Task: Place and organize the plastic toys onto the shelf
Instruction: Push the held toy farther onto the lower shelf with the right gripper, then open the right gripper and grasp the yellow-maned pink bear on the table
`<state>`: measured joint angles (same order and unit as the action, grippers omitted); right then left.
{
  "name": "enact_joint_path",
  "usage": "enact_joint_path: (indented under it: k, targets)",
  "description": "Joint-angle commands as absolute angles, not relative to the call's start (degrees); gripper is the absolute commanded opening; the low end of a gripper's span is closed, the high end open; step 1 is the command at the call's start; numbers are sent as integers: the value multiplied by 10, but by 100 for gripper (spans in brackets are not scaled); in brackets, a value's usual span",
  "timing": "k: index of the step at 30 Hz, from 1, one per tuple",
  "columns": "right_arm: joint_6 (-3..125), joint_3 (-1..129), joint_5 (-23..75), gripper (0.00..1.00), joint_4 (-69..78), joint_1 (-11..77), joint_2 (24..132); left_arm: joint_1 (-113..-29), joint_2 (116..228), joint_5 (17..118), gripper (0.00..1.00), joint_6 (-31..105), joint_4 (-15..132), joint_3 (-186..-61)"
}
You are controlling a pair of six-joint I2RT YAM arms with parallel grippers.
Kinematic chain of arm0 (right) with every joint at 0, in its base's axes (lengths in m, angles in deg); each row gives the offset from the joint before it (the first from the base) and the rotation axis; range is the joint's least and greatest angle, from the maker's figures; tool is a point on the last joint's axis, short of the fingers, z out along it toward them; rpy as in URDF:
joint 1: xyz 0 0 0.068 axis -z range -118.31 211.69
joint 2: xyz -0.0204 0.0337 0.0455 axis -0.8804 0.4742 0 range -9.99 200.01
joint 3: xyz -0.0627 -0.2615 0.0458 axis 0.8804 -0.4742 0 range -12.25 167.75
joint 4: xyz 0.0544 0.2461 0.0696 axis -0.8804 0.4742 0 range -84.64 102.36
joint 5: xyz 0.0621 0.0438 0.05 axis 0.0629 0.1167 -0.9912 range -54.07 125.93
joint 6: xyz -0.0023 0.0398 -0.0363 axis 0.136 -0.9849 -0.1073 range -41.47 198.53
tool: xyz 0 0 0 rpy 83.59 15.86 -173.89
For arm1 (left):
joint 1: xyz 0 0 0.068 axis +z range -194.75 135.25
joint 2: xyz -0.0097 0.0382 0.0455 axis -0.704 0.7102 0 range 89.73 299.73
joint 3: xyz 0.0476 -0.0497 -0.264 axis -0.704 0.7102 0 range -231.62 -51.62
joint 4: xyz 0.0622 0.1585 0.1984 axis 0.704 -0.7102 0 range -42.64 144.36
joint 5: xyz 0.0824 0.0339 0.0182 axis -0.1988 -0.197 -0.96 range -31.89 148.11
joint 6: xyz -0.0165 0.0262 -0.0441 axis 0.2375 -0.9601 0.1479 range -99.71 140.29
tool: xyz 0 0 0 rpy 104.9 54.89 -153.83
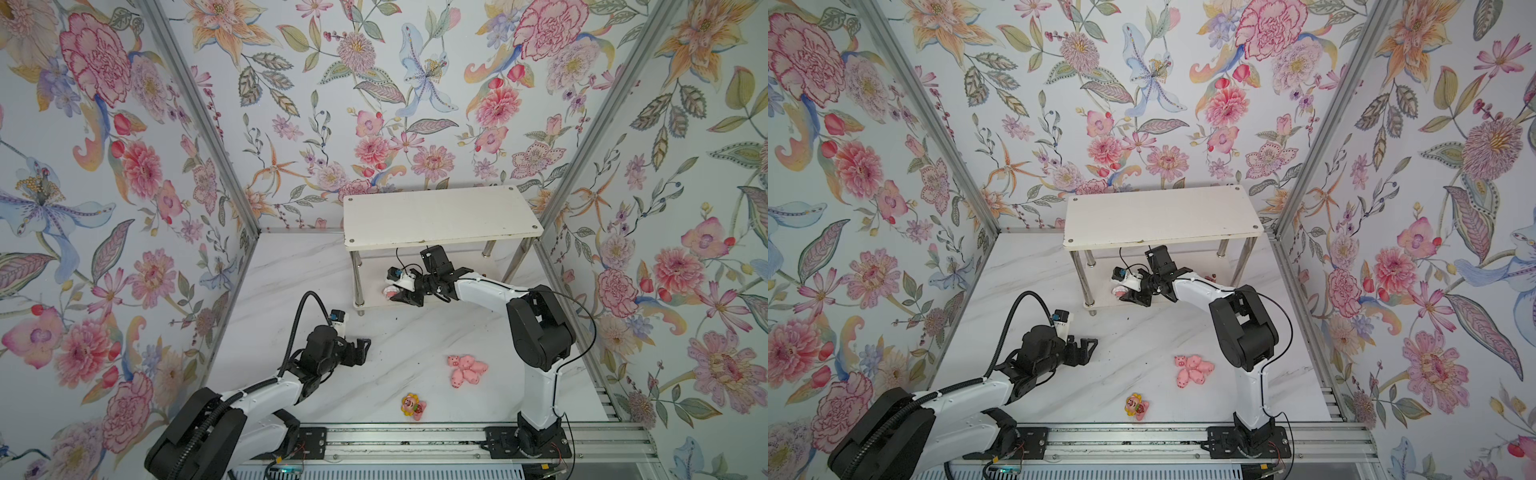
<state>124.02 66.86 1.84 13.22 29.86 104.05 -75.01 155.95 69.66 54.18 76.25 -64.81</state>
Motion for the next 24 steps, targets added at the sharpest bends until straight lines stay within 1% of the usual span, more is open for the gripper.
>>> enact_joint_path:
  k: [1, 3, 9, 14, 16, 18, 24]
  targets:
    - [1249, 673, 13, 48, 157, 298, 1054, -744, 1568, 689, 94, 540, 765, -663]
    - [1247, 673, 15, 56, 155, 299, 1052, -745, 1569, 690, 94, 541, 766, -662]
    - [1227, 666, 21, 64, 134, 303, 1040, -745, 1562, 689, 94, 540, 766, -658]
    - [1188, 648, 25, 68, 101, 311, 1018, -744, 1555, 691, 94, 539, 769, -653]
    - [1166, 629, 29, 69, 78, 313, 1000, -744, 1551, 691, 96, 538, 771, -649]
    - [1144, 604, 40, 70, 48, 315, 979, -744, 1543, 690, 99, 536, 775, -644]
    - [1082, 505, 67, 76, -50, 317, 903, -745, 1512, 692, 99, 526, 767, -632]
